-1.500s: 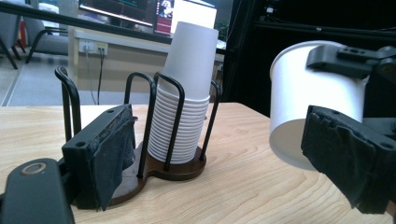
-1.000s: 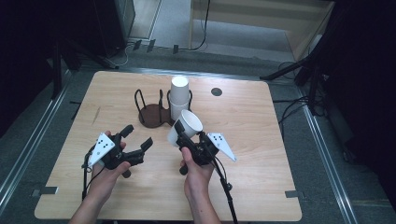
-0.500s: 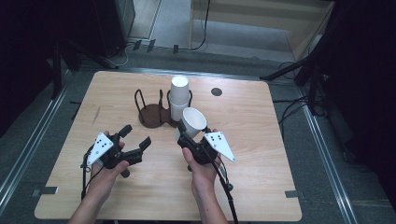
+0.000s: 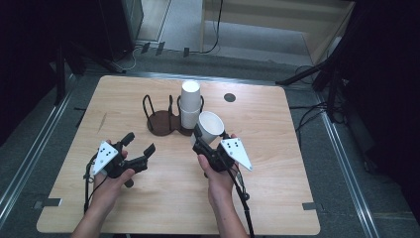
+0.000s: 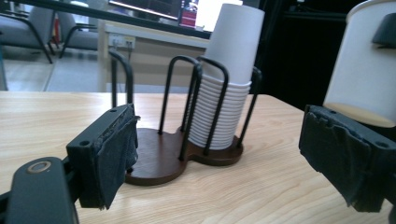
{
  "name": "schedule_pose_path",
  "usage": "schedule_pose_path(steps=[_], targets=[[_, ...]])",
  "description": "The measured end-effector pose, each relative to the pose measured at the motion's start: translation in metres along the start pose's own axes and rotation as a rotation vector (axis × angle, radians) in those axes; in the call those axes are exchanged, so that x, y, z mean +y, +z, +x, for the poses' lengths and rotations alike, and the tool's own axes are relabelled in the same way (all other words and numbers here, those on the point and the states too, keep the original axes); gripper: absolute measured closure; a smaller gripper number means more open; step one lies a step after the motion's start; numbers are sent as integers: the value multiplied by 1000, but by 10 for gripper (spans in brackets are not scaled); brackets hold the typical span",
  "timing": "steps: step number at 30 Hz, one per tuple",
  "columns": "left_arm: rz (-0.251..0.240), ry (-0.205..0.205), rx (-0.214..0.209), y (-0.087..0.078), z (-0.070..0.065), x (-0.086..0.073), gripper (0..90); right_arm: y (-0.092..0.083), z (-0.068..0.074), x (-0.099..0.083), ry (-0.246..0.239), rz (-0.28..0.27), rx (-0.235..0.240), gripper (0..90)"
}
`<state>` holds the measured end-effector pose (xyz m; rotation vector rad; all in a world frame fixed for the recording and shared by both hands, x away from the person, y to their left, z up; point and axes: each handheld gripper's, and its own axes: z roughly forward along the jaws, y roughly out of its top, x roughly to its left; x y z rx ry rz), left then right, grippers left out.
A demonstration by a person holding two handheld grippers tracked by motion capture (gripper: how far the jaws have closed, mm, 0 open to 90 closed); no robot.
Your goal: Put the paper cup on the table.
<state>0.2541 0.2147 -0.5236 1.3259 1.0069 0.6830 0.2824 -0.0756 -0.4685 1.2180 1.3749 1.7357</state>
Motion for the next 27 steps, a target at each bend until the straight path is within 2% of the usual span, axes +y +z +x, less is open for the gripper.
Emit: schedule_pose_path(steps=[5,8,9,12,15,21,27], targets=[[-3,18,28,-1,7,-3,126,4,-11,3,-15,3,-25,278],[0,27,26,-2,11,-4,132,6,-16,4,-21,5,-35,277],[4,46,37,-3,14,-5,132,8,-20,4,-36,11,-44,277],[8,52,50,-5,18,-5,132,10,-24,4,-45,13,-54,275],[12,84,87,-10,30,-5,132,14,-32,4,-51,17,-73,275],[-12,58,158,-19,47,-9,137,20,-46,3,-54,31,-95,275],[26,67,170,-25,55,-11,137,25,-57,6,-59,32,-120,272]])
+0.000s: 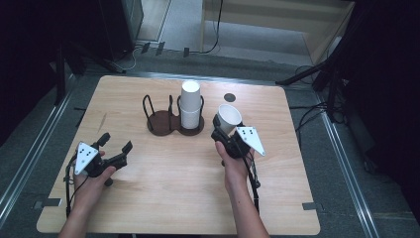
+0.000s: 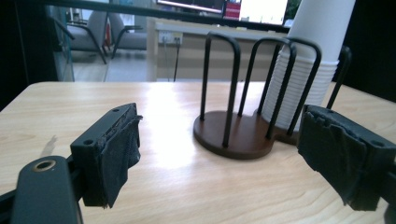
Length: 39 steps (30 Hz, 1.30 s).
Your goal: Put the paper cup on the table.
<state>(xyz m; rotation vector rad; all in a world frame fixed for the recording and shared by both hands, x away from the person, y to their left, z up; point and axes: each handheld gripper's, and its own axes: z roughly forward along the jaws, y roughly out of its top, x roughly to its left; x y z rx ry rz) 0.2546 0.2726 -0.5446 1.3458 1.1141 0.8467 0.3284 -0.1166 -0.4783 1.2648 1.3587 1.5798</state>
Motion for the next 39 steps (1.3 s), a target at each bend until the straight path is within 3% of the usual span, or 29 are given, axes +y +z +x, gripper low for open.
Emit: schedule_pose_path(steps=[7,10,13,16,23,27,31,34,39], targets=[[-14,-14,37,-9,17,-2,136,10,-17,5,-16,8,-43,272],[-5,-32,43,-14,26,-1,136,15,-26,5,1,16,-60,272],[-3,-21,48,-16,29,-1,135,18,-31,4,-11,21,-93,272],[-6,-57,60,-19,39,-1,125,25,-41,2,-24,20,-120,272],[10,-54,59,-21,42,-3,97,36,-54,-4,-53,15,-151,272],[43,1,62,-22,42,-5,98,47,-66,-11,-100,27,-157,272],[50,9,68,-24,44,-5,99,54,-74,-17,-127,46,-165,272],[82,36,91,-25,48,-5,99,63,-80,-23,-140,62,-164,273],[73,-7,82,-29,54,-5,100,71,-86,-30,-141,84,-186,272]])
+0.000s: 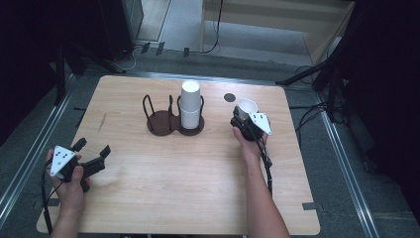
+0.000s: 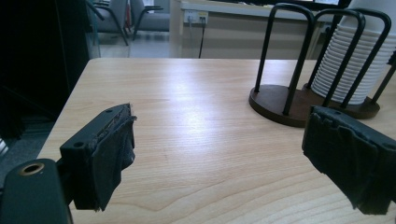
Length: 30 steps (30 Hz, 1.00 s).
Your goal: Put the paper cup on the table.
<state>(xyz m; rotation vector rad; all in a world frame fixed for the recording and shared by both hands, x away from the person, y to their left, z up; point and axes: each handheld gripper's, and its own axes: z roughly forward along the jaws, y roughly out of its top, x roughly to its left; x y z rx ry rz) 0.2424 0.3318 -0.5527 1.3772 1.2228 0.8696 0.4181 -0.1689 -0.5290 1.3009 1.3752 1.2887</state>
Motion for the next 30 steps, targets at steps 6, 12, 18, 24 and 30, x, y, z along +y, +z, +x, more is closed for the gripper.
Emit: schedule_pose_path(steps=[6,12,18,24,30], targets=[[-10,-35,-13,-3,3,-1,100,11,-6,-4,-14,15,-1,268],[-3,-24,-16,-3,1,-1,100,14,-9,-8,-28,43,-5,262],[-14,-63,-22,-5,4,-2,99,16,-10,-9,-29,97,-4,255],[-12,-49,-21,-4,3,-1,100,18,-9,-10,-53,124,4,247],[-13,-43,-22,-3,2,-1,102,18,-6,-11,-76,126,-3,241]])
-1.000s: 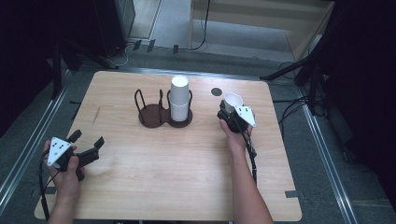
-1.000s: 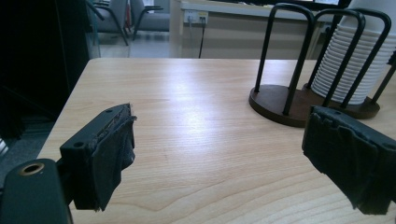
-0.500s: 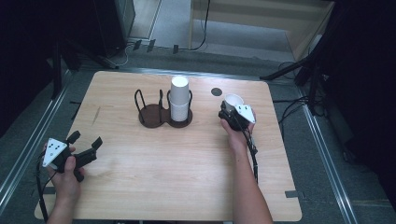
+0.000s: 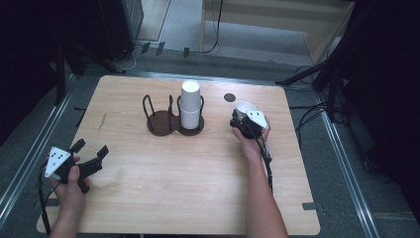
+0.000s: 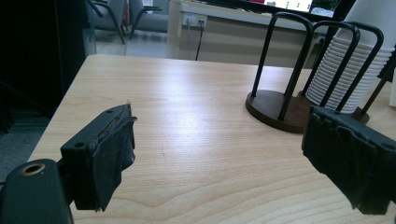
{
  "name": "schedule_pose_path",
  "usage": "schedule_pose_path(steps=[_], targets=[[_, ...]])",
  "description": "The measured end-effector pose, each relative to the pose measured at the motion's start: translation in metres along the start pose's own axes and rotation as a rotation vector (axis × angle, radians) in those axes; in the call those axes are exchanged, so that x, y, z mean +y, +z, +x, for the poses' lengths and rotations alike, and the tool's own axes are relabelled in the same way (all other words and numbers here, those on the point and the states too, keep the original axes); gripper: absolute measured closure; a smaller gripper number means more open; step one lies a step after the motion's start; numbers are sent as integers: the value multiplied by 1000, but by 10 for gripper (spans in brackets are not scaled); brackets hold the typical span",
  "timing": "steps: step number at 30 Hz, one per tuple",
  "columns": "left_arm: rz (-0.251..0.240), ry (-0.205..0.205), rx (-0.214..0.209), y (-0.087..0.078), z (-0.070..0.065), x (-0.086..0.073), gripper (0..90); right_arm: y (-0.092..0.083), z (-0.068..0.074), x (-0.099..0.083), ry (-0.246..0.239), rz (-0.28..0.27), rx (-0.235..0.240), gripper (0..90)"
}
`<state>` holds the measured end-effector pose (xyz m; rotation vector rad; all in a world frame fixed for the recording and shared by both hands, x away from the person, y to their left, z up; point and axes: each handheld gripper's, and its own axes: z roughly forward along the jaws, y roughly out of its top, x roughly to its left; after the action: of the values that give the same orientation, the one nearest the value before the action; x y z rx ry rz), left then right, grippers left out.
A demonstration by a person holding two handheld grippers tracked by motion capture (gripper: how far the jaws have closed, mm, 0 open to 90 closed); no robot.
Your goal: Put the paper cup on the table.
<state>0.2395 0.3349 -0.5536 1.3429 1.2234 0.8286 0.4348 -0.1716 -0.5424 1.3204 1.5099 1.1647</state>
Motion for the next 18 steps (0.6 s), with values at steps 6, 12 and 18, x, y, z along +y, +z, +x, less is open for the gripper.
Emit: schedule_pose_path(steps=[6,12,18], targets=[[3,5,-3,0,0,0,103,-4,2,-2,-1,20,0,220],[5,9,-3,1,-1,0,103,-8,-2,-1,23,32,18,158],[6,11,-3,1,-1,0,103,-14,-6,1,52,46,88,0]])
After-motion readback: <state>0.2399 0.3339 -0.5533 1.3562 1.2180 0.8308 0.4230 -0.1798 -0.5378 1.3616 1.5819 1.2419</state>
